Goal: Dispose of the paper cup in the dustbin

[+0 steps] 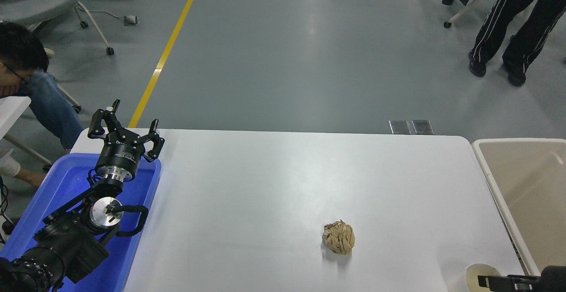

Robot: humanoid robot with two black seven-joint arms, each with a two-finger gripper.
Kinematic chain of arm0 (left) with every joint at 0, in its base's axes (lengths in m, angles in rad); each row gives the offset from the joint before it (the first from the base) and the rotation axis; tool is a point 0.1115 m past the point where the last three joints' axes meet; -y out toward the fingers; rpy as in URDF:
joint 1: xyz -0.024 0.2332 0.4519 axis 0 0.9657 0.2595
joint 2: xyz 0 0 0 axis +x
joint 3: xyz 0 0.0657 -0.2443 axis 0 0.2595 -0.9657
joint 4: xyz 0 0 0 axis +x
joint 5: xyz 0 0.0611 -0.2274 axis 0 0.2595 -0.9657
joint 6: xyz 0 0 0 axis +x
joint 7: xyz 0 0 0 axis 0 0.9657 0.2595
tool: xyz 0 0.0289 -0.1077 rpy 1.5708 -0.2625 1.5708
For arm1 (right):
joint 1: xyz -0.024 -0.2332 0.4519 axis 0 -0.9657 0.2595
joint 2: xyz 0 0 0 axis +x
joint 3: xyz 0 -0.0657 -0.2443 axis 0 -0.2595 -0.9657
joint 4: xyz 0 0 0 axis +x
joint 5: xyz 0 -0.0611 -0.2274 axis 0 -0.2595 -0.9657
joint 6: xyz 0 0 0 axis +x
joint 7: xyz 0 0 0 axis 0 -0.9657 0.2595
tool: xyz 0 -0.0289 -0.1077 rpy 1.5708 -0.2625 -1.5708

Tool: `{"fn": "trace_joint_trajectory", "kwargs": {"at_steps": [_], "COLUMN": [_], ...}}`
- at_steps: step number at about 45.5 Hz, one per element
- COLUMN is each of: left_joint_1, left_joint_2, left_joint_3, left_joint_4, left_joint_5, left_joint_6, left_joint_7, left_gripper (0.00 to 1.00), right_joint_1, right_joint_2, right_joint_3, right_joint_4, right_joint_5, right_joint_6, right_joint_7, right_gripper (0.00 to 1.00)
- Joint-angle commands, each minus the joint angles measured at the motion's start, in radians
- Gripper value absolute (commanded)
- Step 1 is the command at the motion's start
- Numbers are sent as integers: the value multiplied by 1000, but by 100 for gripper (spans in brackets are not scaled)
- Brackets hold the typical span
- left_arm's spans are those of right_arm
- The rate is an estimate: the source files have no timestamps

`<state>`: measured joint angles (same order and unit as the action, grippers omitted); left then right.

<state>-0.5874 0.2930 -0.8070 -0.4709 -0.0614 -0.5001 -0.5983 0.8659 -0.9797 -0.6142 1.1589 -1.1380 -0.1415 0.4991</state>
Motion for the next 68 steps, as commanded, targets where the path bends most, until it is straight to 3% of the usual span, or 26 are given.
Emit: {"fn": "trace_joint_trajectory", "kwargs": {"at_steps": [1,19,32,41,53,68], "left_joint_1": [0,0,0,0,0,0], "left_joint_2": [0,0,0,0,0,0], "left_joint_3": [0,0,0,0,0,0], "left_joint_4": [0,0,0,0,0,0], "left_joint_5": [0,0,0,0,0,0], "left_joint_6": [0,0,0,0,0,0], "left_joint_7": [0,0,0,0,0,0], "left_gripper": [100,100,100,100,100,100], "right_joint_1": [-13,-2,59,160,193,269], "right_joint_2": [7,-10,-152,-306,-439,-471], "right_joint_3": [-4,8,149,293,625,715], "right_joint_4": [-1,8,123,234,232,170], "right_joint_5": [3,4,9,47,202,297], "right_joint_6": [-23,-29,-7,97,370,468], "right_joint_7": [3,19,147,182,182,179], "right_gripper": [0,0,0,0,0,0]}}
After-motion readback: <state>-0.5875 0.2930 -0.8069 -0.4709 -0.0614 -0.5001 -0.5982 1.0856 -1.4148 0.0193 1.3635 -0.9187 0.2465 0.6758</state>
